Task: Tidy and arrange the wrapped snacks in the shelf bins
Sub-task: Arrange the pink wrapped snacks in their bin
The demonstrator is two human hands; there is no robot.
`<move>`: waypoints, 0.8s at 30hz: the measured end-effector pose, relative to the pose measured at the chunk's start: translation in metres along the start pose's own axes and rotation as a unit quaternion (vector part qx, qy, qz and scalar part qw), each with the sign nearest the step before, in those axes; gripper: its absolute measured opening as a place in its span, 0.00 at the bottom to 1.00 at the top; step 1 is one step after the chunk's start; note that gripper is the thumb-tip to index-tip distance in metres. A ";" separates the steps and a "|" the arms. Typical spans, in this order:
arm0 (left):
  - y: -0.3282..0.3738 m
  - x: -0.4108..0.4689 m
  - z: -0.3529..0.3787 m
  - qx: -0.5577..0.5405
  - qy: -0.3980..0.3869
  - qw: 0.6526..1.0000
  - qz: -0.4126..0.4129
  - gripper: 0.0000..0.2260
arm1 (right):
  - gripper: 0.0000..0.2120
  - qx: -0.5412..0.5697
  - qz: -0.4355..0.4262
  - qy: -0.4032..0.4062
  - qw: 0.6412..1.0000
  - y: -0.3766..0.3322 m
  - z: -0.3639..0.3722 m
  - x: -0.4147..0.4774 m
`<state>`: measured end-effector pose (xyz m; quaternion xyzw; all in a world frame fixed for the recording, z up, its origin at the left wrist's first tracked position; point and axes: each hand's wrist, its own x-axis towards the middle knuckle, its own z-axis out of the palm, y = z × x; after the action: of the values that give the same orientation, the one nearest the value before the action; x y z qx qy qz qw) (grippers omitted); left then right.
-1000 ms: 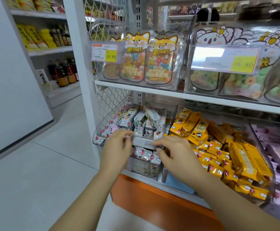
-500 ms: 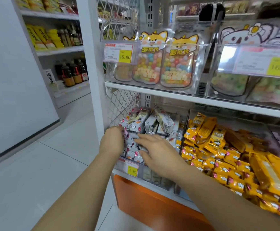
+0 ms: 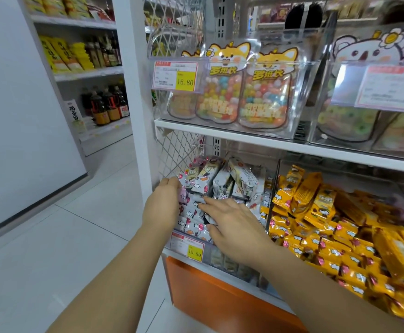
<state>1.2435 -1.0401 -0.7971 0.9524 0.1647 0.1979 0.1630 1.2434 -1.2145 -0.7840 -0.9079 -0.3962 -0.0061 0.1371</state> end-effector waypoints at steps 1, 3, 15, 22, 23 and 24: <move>0.001 -0.001 -0.001 -0.004 0.003 1.000 0.006 0.19 | 0.24 0.001 0.000 0.002 1.000 0.000 0.000 0.000; 0.003 -0.003 -0.005 -0.006 0.009 1.000 0.016 0.19 | 0.24 0.003 0.000 0.004 1.000 0.000 -0.001 0.000; 0.012 -0.017 -0.029 -0.200 0.166 0.965 0.032 0.09 | 0.23 0.018 -0.003 0.017 1.000 0.000 0.000 -0.002; 0.023 -0.040 -0.047 -0.301 0.311 0.897 0.088 0.08 | 0.22 0.128 0.009 0.064 0.990 -0.002 -0.010 -0.012; 0.027 -0.045 -0.049 -0.315 0.321 0.889 0.092 0.09 | 0.22 0.141 0.009 0.079 0.987 -0.003 -0.014 -0.015; 0.032 -0.050 -0.051 -0.329 0.326 0.881 0.093 0.10 | 0.23 0.156 0.008 0.096 0.983 -0.005 -0.018 -0.019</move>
<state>1.1856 -1.0748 -0.7567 0.7363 0.0442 0.5547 0.3851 1.2286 -1.2295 -0.7677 -0.8735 -0.3701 -0.0303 0.3149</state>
